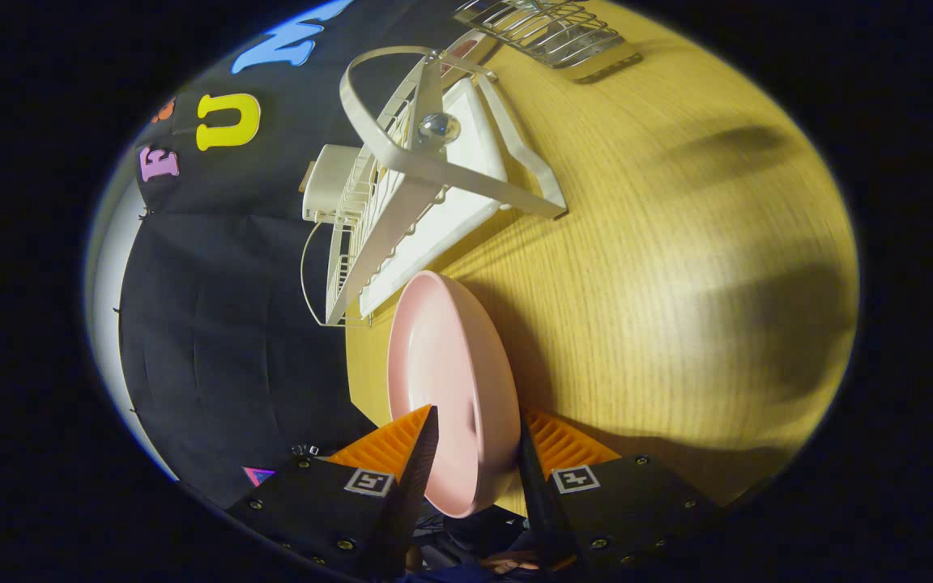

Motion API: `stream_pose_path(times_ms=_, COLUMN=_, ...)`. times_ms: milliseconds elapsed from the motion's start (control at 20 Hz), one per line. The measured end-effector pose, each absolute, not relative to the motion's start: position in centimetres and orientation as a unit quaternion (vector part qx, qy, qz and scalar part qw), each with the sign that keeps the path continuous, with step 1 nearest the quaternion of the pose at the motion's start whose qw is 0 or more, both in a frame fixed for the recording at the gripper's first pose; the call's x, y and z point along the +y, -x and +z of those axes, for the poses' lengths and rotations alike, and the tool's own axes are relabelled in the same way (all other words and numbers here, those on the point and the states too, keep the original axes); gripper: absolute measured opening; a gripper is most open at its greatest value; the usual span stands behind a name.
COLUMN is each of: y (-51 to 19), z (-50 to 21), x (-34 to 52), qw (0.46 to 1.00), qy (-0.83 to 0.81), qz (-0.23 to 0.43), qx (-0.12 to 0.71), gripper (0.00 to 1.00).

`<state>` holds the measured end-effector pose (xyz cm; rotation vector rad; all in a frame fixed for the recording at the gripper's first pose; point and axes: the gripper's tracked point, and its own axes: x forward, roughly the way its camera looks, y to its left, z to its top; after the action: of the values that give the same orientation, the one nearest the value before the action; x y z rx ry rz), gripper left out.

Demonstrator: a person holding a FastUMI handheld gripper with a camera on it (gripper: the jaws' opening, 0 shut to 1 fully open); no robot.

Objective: Take the plate from the dish rack, then take the spoon from the basket and place it into the plate.

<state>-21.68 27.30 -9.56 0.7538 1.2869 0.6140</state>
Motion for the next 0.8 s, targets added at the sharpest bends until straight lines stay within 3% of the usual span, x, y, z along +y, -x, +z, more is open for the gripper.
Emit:
stream_pose_path(times_ms=150, y=20.5, z=-8.9, x=24.1, qw=0.731, qy=-0.295, qz=0.261, qx=0.557, gripper=0.59)
stream_pose_path(times_ms=500, y=13.5, z=-5.7, x=17.6, qw=0.869, qy=-0.205, qz=0.189, qx=0.409, gripper=0.62)
stream_pose_path(times_ms=800, y=8.8, z=-0.1, x=13.3, qw=0.939, qy=-0.162, qz=0.117, qx=0.279, gripper=0.62)
